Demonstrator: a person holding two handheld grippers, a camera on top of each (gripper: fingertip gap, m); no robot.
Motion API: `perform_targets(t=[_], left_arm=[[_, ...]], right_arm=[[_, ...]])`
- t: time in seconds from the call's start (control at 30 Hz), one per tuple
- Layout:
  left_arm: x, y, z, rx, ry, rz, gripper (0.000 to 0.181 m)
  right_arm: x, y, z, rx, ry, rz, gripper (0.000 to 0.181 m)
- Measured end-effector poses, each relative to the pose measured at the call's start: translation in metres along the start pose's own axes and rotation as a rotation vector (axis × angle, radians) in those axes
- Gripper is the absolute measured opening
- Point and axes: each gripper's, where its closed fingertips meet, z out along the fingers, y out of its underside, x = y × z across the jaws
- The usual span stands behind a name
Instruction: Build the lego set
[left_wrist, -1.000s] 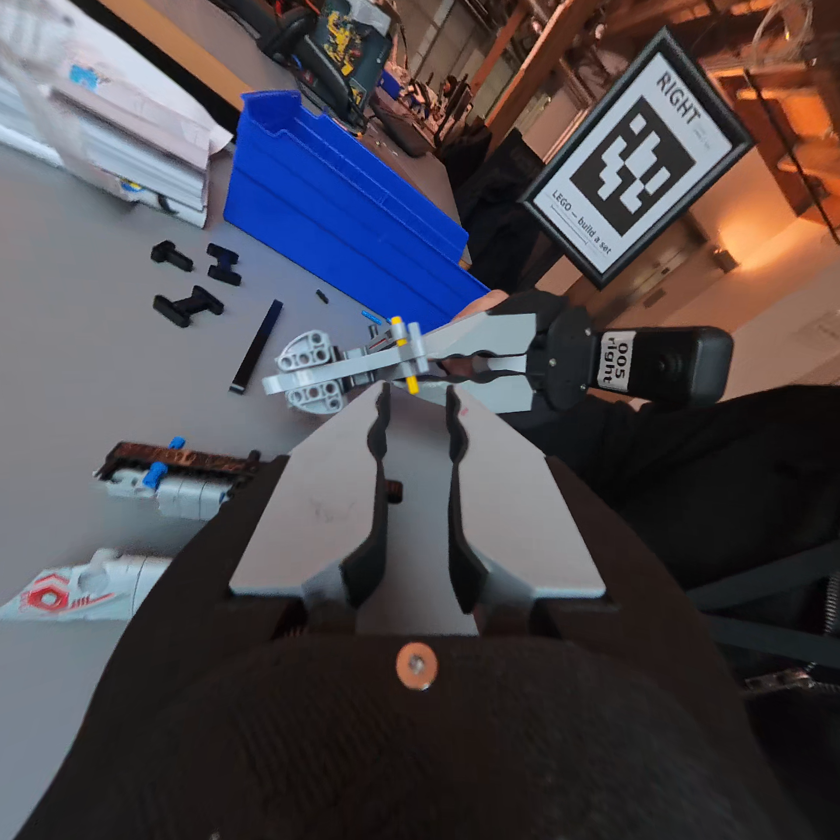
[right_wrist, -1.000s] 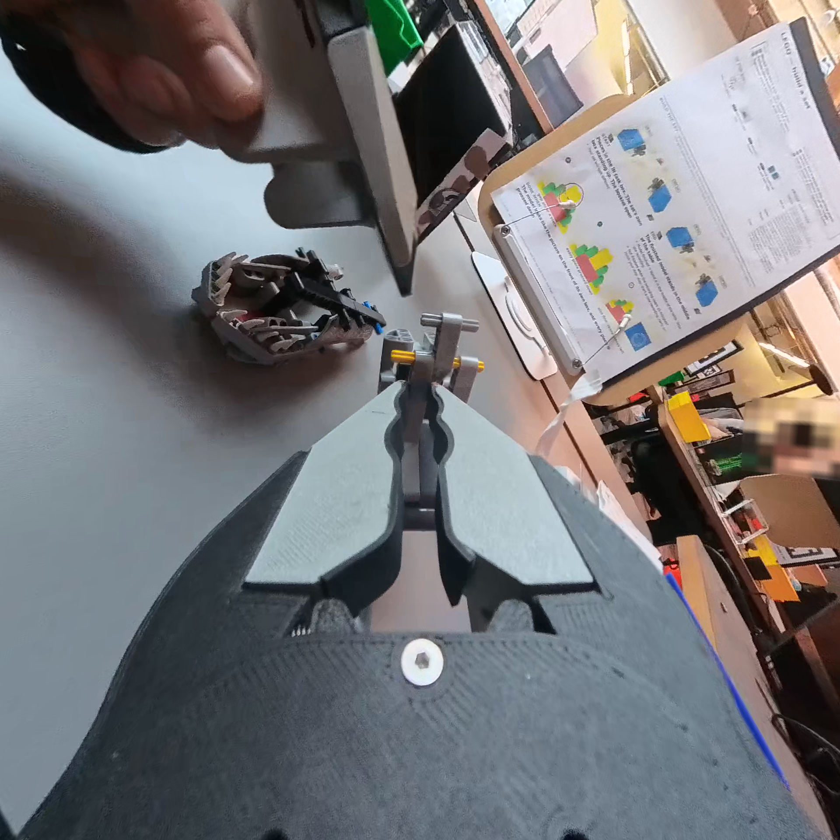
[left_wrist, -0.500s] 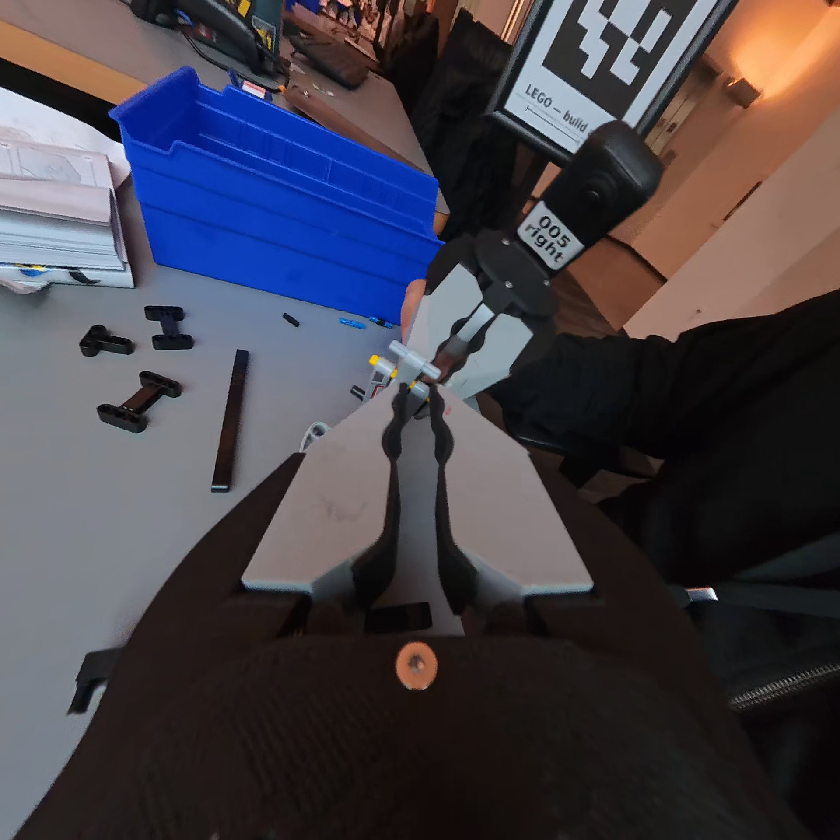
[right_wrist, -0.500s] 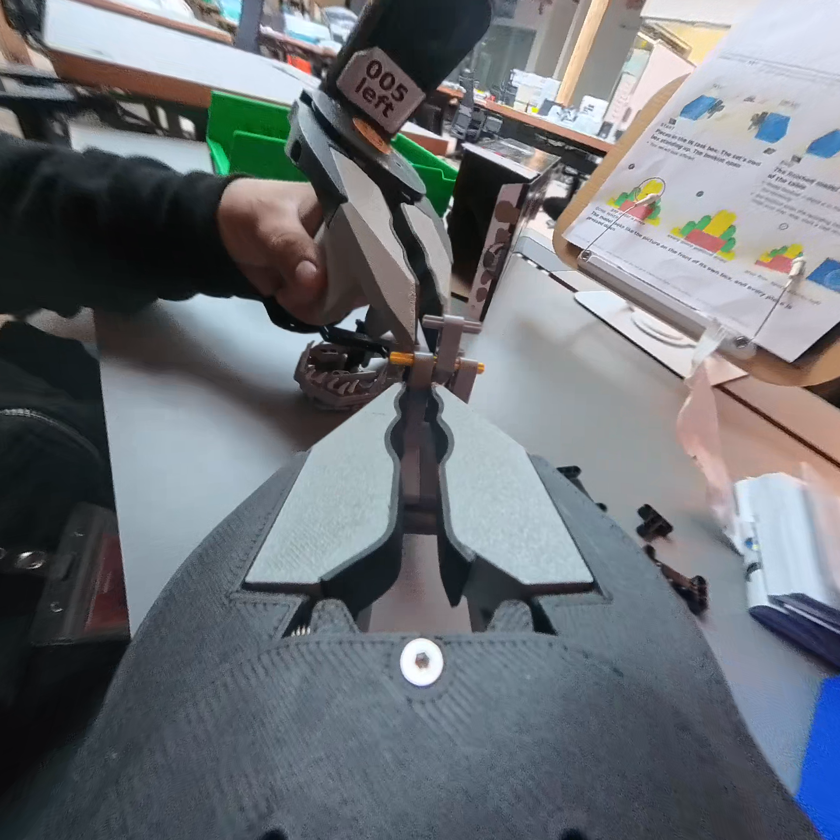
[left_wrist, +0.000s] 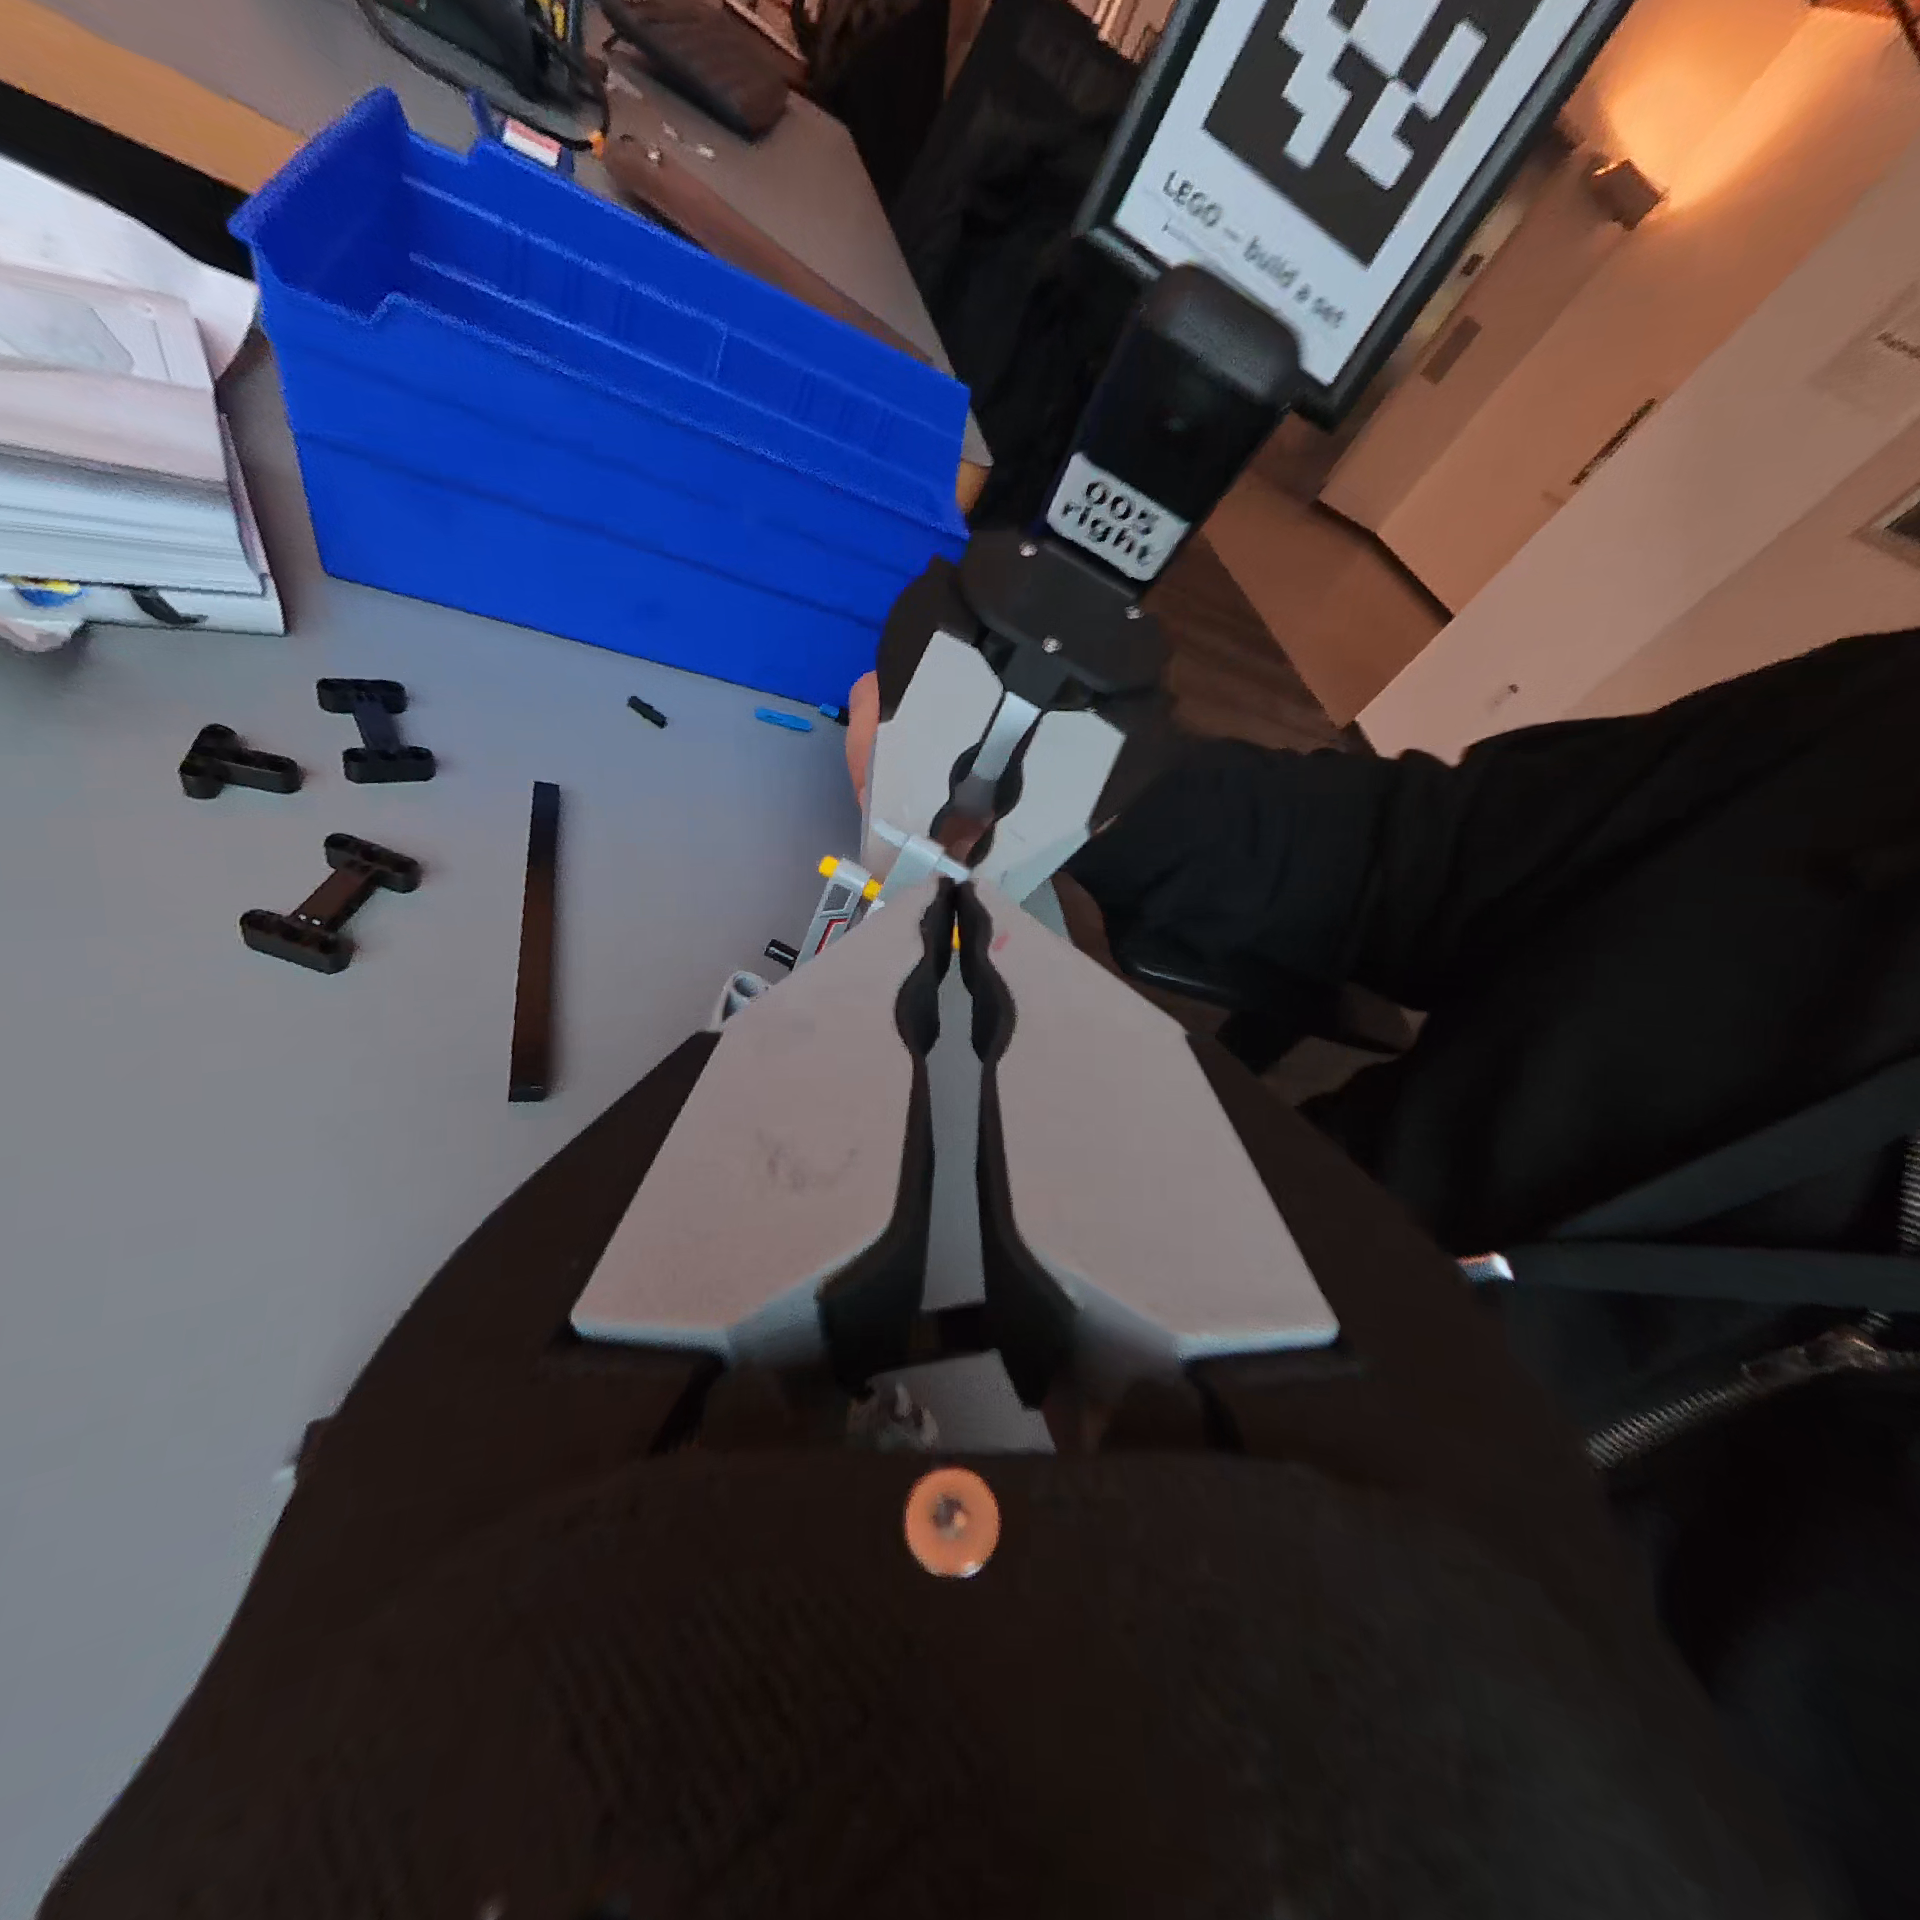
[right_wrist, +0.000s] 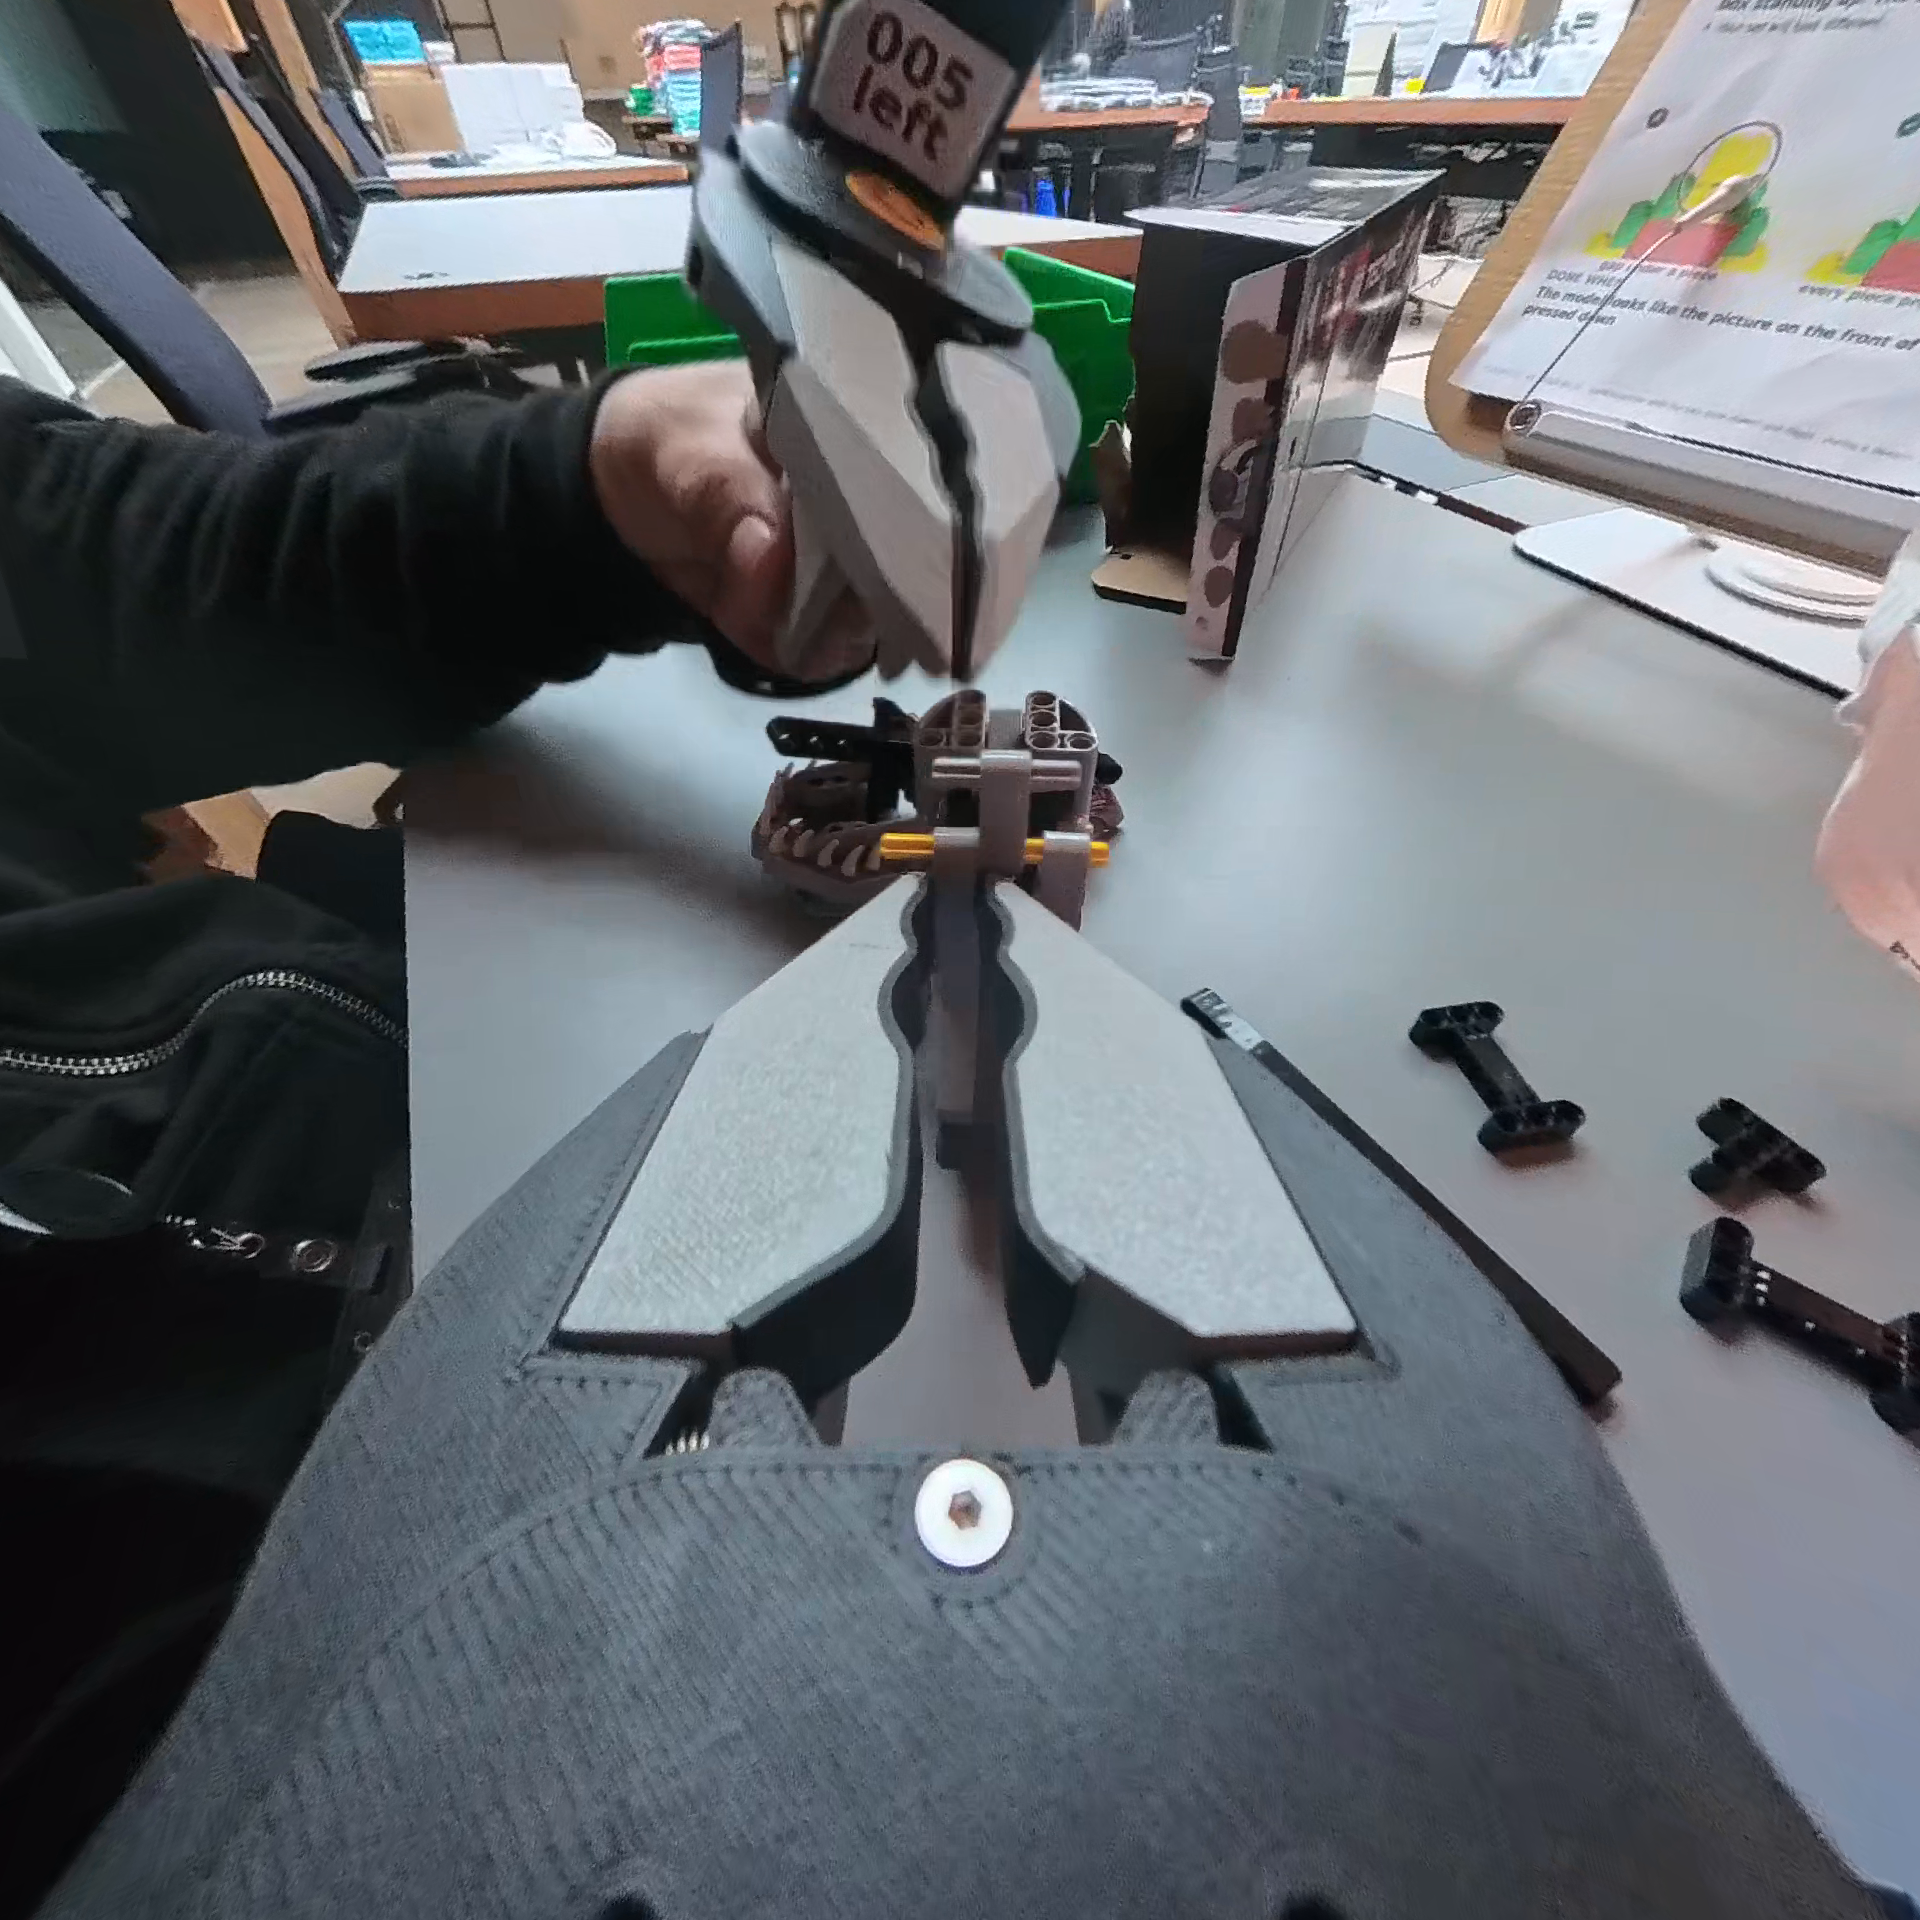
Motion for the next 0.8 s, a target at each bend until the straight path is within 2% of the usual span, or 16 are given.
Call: perform_targets(t=[0.03, 0.13, 0.2, 0.33, 0.4, 0.6, 0.7, 0.8], left_arm=[[0.003, -0.002, -0.005, -0.020, 0.015, -0.004, 0.002], [-0.004, -0.001, -0.010, -0.137, -0.057, 0.013, 0.028], [-0.007, 0.003, -0.003, -0.217, -0.110, 0.074, 0.031], [-0.014, 0.032, 0.019, -0.458, -0.169, 0.206, 0.023], [-0.023, 0.041, 0.024, -0.534, -0.213, 0.266, 0.012], [-0.021, 0.040, 0.029, -0.530, -0.185, 0.270, 0.008], [-0.023, 0.038, 0.028, -0.506, -0.205, 0.280, 0.008], [-0.023, 0.037, 0.030, -0.488, -0.201, 0.267, 0.008]], right_arm=[[-0.001, 0.000, -0.001, -0.001, -0.002, -0.002, 0.004], [-0.001, 0.000, -0.001, -0.001, -0.006, 0.003, 0.004], [-0.002, 0.000, 0.000, -0.001, -0.017, 0.003, 0.004], [-0.003, 0.000, 0.000, 0.001, -0.021, 0.004, 0.004], [-0.004, 0.000, 0.000, 0.002, -0.033, 0.004, 0.004], [-0.006, -0.002, -0.009, 0.011, -0.062, 0.030, 0.006], [0.000, -0.019, -0.023, 0.065, -0.007, 0.005, 0.015], [0.001, -0.028, -0.021, 0.049, 0.031, 0.016, 0.035]])
